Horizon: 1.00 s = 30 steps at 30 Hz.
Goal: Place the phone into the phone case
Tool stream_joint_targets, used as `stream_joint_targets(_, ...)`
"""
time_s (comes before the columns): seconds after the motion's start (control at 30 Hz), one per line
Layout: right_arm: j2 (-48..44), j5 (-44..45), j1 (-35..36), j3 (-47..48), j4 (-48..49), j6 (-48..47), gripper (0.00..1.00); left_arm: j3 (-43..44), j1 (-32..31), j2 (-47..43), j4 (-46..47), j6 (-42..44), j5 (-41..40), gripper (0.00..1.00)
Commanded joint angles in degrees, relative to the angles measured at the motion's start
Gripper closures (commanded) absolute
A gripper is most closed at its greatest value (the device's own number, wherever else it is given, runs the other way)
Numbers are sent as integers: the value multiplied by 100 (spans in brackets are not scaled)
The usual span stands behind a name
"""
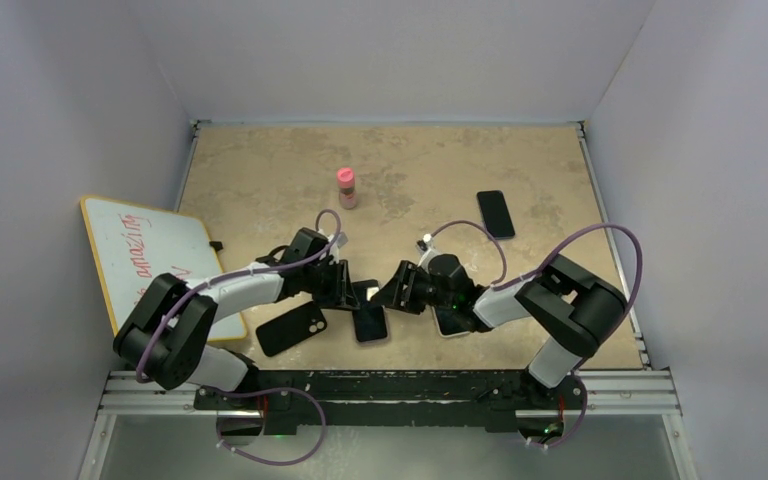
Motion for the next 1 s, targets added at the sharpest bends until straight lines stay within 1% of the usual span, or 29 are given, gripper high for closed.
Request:
stream_joint_targets(0.0, 110, -871, -54, -203, 1767, 786, 44, -186, -22, -165, 168, -183, 513, 70)
stream_joint_targets(0.1, 82, -1071, -54, -86, 1961, 860, 43, -256, -18, -233, 266, -278, 664, 66)
stream_joint_targets(0.17, 23, -1074, -58, -91, 1998, 895, 43, -307, -22, -278, 351, -356, 741, 63)
stream_joint_targets(0.27, -82, -994, -53, -180, 2159, 946, 43, -387, -19, -296, 513, -462, 857, 62)
stream_joint_targets(0.4, -78, -1024, -54, -190, 2327, 981, 43, -485, -22, -265, 786, -559, 986, 62)
stream_joint_targets(0.47, 12, -1109, -53, -213, 2596, 1069, 43, -515, -21, -244, 898, -618, 1064, 63)
stream_joint_targets(0.53, 154, -1213, -56, -240, 2929, 1198, 43, -565, -23, -241, 1271, -698, 1183, 65)
stream_joint_targets(0.63, 394, -1344, -55, -247, 3291, 1313, 43, -617, -17, -252, 1431, -791, 1275, 66)
stream_joint_targets(0.83, 640, -1483, -54, -173, 3201, 1267, 44, -616, -26, -290, 1441, -750, 1212, 67)
stream_joint_targets(0.9, 678, -1498, -59, -143, 3093, 1257, 47, -616, -16, -281, 1423, -744, 1190, 67)
stream_joint_targets(0.97, 709, -1556, -53, -120, 3068, 1203, 52, -624, -17, -282, 1438, -746, 1184, 67)
